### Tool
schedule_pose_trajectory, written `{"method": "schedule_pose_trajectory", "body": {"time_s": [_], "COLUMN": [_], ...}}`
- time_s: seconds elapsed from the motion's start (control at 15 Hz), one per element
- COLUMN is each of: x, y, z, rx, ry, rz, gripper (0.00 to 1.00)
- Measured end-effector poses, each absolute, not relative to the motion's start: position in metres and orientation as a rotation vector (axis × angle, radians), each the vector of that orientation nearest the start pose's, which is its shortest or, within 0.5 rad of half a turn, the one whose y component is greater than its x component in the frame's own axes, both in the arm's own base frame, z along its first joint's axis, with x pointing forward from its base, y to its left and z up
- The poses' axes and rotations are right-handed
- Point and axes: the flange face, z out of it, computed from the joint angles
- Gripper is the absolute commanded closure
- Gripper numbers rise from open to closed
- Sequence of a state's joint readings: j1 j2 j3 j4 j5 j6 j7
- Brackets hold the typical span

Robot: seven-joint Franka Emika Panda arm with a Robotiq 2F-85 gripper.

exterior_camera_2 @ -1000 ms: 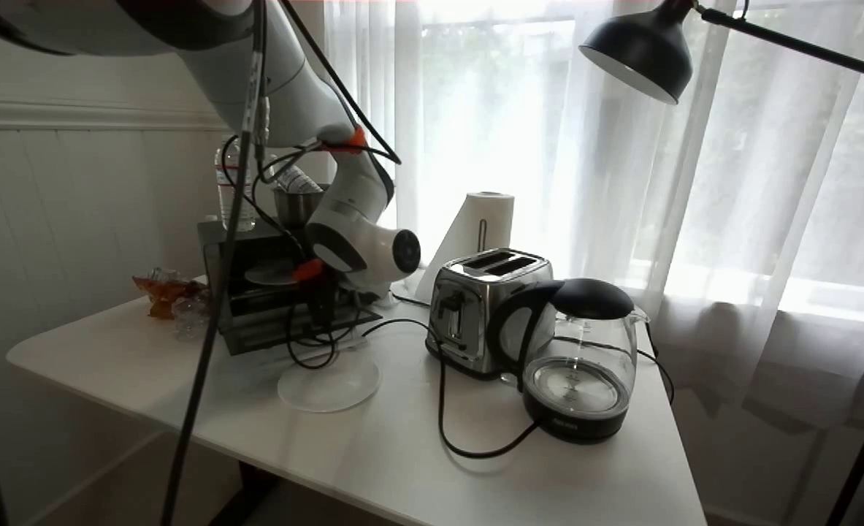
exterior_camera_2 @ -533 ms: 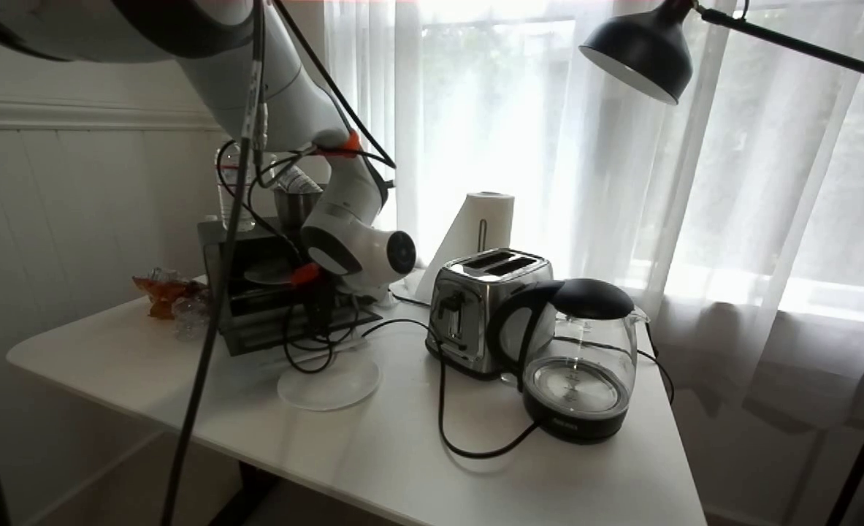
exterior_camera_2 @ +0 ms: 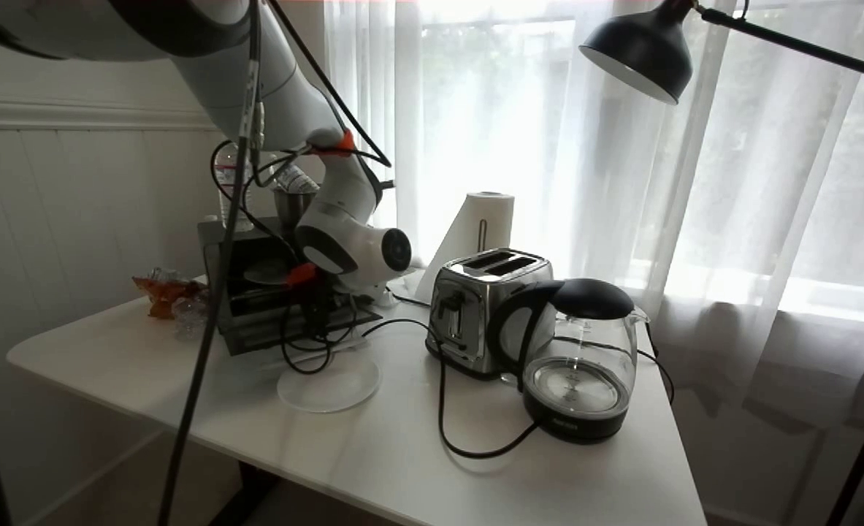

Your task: Pick up one white plate and put it in the oven on the top tray

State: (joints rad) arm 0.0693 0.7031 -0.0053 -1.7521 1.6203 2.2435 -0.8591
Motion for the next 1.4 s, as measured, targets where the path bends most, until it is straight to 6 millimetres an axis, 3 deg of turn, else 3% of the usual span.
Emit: {"method": "schedule_pose_trajectory", "body": {"time_s": [0.4, 0.67, 0.87, 1.07, 1.2, 1.4], "x": [0.639, 0.615, 0.599, 0.581, 0.566, 0.548], "y": [0.074, 0.072, 0.068, 0.079, 0.087, 0.085], "z": [0.195, 0.234, 0.276, 0.322, 0.337, 0.343], "rx": [-2.146, -2.261, -2.421, -2.573, -2.664, -2.806], "ry": [0.284, 0.185, 0.178, 0.165, 0.175, 0.219], "rz": [-0.281, -0.3, -0.346, -0.357, -0.321, -0.27], "gripper": [0.0, 0.0, 0.0, 0.0, 0.0, 0.0]}}
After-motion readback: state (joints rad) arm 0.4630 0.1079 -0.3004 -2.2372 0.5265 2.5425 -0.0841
